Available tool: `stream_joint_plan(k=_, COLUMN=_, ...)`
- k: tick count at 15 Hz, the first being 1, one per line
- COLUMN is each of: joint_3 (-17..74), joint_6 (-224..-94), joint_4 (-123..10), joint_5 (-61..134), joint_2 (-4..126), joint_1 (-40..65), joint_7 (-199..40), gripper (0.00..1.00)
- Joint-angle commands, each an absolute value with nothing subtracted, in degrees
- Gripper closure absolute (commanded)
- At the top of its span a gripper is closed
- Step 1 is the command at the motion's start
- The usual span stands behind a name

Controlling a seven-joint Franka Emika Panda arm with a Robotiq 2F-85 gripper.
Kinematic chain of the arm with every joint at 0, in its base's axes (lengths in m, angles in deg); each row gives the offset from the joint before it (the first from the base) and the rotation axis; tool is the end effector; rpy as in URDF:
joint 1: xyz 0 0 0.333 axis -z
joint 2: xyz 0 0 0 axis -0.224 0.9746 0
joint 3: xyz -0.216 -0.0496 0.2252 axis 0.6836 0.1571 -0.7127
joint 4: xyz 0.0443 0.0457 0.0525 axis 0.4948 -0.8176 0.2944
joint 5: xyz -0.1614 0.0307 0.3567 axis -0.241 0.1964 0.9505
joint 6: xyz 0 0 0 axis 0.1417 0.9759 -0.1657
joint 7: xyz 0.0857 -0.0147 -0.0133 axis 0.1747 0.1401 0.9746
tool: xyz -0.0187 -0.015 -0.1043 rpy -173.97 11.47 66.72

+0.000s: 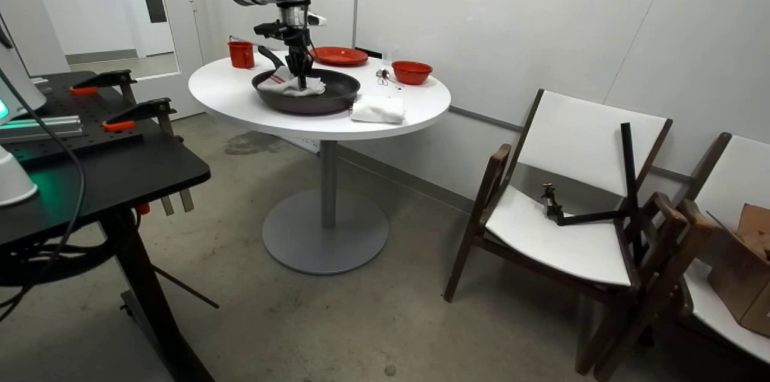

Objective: Wipe the pan with the white cloth

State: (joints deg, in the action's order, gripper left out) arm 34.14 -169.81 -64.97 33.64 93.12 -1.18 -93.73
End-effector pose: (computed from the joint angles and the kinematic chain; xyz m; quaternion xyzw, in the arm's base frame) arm 0.6386 0.0594 0.0853 0.9942 -0.0551 -0.0113 0.0913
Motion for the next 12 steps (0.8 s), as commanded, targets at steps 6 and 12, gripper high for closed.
stream_joint_plan(k=6, joint_3=34.4, joint_6=-168.3, joint_4=-60.9, joint_5=33.0, joint_2=97.1, joint_1=1.7, joint_7=-94.3, gripper=0.95)
stream_joint_plan(k=12, joint_3=35.9, joint_6=-168.8, joint_4=-60.9, joint_5=33.7, joint_2=97.9, joint_1=6.1, joint_7=-95.0, gripper=0.95)
